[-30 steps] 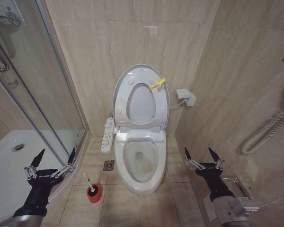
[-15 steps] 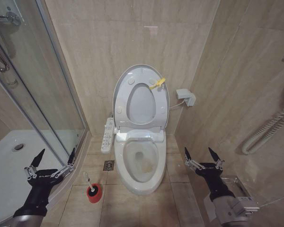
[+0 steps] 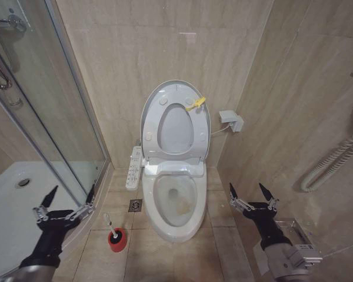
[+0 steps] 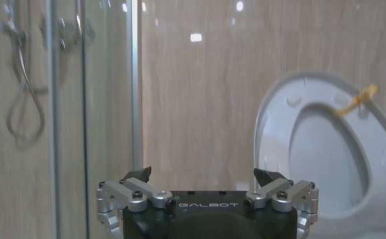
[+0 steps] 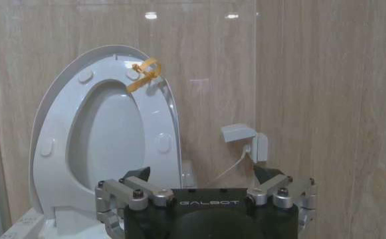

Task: Open the toilet lid, clean the toilet bowl with a toilet brush, close the toilet lid, and flush.

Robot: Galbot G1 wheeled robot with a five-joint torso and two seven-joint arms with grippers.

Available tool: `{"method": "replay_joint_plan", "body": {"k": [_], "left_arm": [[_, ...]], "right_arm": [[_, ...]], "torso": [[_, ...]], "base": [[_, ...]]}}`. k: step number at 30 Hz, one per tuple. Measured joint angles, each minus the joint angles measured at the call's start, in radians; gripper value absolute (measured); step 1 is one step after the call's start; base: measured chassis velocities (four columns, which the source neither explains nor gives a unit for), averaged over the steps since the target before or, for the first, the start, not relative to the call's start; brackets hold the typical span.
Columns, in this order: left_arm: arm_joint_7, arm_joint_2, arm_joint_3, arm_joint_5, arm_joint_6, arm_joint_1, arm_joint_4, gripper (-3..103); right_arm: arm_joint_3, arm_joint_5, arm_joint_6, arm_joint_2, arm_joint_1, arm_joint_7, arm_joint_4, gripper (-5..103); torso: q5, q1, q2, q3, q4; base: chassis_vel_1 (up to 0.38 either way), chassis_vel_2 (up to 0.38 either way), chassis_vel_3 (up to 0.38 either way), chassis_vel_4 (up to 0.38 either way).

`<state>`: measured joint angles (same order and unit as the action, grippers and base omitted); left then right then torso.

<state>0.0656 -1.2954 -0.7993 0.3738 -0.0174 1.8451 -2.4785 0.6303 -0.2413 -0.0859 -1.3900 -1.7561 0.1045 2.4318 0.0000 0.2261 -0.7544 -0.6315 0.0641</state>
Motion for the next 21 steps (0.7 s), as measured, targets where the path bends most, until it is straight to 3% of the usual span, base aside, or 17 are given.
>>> {"method": "replay_joint_plan", "body": {"k": [2, 4, 7, 8, 12, 21], "left_arm": [[-0.005, 0.006, 0.023, 0.011, -0.081, -0.034, 0.018, 100], [-0.006, 0.007, 0.028, 0.014, -0.102, -0.043, 0.023, 100], [-0.014, 0.015, 0.064, 0.032, -0.232, -0.098, 0.053, 100], [-0.014, 0.015, 0.064, 0.032, -0.232, -0.098, 0.053, 100], [-0.021, 0.023, 0.097, 0.048, -0.352, -0.15, 0.081, 100], [-0.026, 0.024, 0.1, 0.05, -0.36, -0.157, 0.088, 100]], "right_arm": [[0.0, 0.0, 0.0, 0.0, 0.0, 0.0, 0.0, 100], [0.0, 0.0, 0.0, 0.0, 0.0, 0.0, 0.0, 100], [0.0, 0.0, 0.0, 0.0, 0.0, 0.0, 0.0, 100], [0.0, 0.0, 0.0, 0.0, 0.0, 0.0, 0.0, 100], [0.0, 0.0, 0.0, 0.0, 0.0, 0.0, 0.0, 100], [0.0, 0.0, 0.0, 0.0, 0.0, 0.0, 0.0, 100]], "torso": [[0.0, 0.0, 0.0, 0.0, 0.0], [0.0, 0.0, 0.0, 0.0, 0.0001], [-0.0002, 0.0, 0.0, 0.0, 0.0], [-0.0002, 0.0, 0.0, 0.0, 0.0], [-0.0003, 0.0, 0.0, 0.0, 0.0002], [-0.0001, 0.0, 0.0, 0.0, 0.0]], "base": [[0.0, 0.0, 0.0, 0.0], [0.0, 0.0, 0.0, 0.0], [0.0, 0.0, 0.0, 0.0], [0.0, 0.0, 0.0, 0.0], [0.0, 0.0, 0.0, 0.0], [0.0, 0.0, 0.0, 0.0]]}}
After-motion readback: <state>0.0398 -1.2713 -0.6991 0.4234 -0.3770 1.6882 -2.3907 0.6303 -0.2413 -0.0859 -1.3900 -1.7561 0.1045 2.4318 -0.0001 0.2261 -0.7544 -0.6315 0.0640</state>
